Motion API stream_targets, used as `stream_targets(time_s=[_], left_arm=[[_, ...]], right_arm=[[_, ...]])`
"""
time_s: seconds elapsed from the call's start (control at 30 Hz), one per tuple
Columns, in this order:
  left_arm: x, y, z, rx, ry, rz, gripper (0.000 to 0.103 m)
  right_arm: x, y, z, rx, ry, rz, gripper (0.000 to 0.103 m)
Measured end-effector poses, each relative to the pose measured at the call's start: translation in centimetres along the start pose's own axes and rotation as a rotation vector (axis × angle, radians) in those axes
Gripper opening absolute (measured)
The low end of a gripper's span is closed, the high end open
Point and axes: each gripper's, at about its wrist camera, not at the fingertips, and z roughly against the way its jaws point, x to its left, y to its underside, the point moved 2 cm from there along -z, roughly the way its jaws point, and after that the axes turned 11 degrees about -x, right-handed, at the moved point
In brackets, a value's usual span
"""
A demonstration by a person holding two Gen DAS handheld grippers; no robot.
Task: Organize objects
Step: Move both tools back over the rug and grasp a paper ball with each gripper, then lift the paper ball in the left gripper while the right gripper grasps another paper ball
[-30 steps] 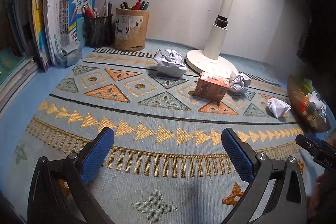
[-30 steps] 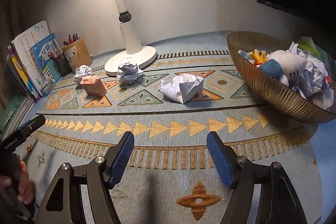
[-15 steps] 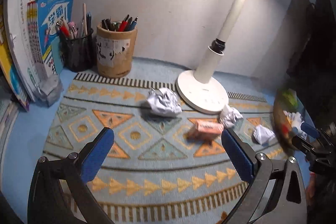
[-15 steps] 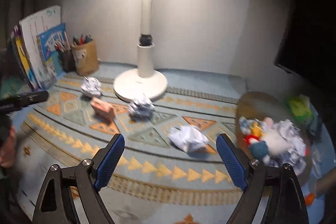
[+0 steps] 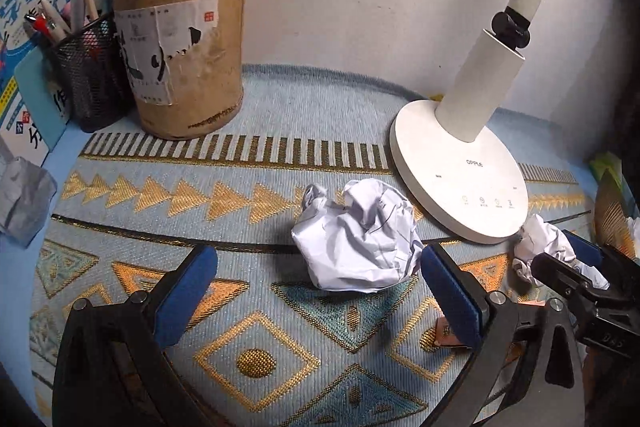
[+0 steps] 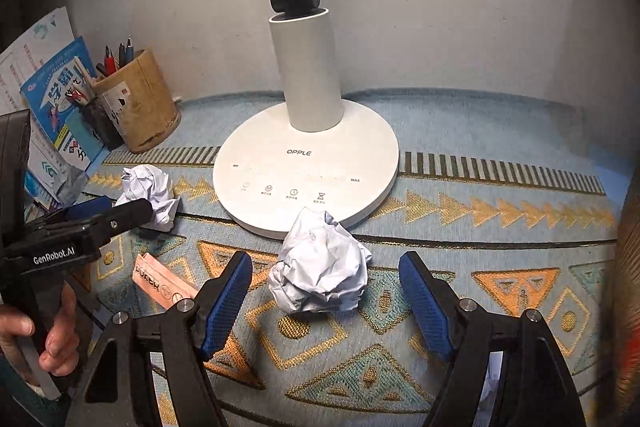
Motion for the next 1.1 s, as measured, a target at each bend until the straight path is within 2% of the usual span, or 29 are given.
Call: stream_targets(time_s=[0.07,0.1,0.17,0.2,0.23,0.27,0.37,0.47,0.57,0.7,0.8,0.9,1.1], left_arm=[[0.0,0.2,-0.2,-0.002,0.001,0.007,0.100],[-0.1,0.1,-0.2,-0.009,0.001,0.006,0.096],[-0.3,0.0,-0.1,-0.018,0.030,0.002,0.083],[-0.6,0.0,0.0,-0.018,0.059,0.001,0.069],[-0.9,0.0,0.0,-0.015,0.090,0.005,0.056],[-1.1,-0.1,0.0,-0.011,0.111,0.005,0.052],[-2.2,-0.1,0.4,-0.039,0.083,-0.056,0.050],[-2.6,-0.1,1.8,-0.059,0.138,-0.041,0.049],[-3.2,-0.6,5.6,-0.120,0.183,-0.027,0.049],[-4.2,-0.1,11.6,-0.191,0.217,-0.023,0.049],[-5.6,2.1,15.8,-0.219,0.235,-0.024,0.049],[-7.2,5.4,18.4,-0.211,0.235,-0.036,0.049],[-9.7,12.4,18.6,-0.156,0.213,-0.087,0.049]], right_arm=[[-0.2,0.3,-0.3,0.002,-0.013,-0.016,0.073],[-0.3,0.3,-0.5,0.002,-0.021,-0.016,0.067],[-0.2,0.5,-0.6,0.001,-0.033,-0.004,0.051],[-0.1,0.6,-0.6,-0.001,-0.037,0.000,0.046],[0.1,0.7,-0.5,-0.009,-0.031,0.009,0.046],[0.2,0.6,-0.4,-0.017,-0.028,0.018,0.045],[0.3,0.4,0.4,-0.053,-0.043,0.020,0.044],[0.1,-0.1,2.1,-0.082,-0.052,0.008,0.044],[0.4,-0.7,5.2,-0.117,-0.083,0.002,0.044],[1.2,-0.1,11.6,-0.167,-0.118,0.014,0.044],[0.7,2.1,16.2,-0.177,-0.130,0.002,0.045],[-0.7,5.5,19.3,-0.142,-0.122,-0.043,0.045],[-3.4,12.0,21.3,-0.079,-0.088,-0.092,0.046]])
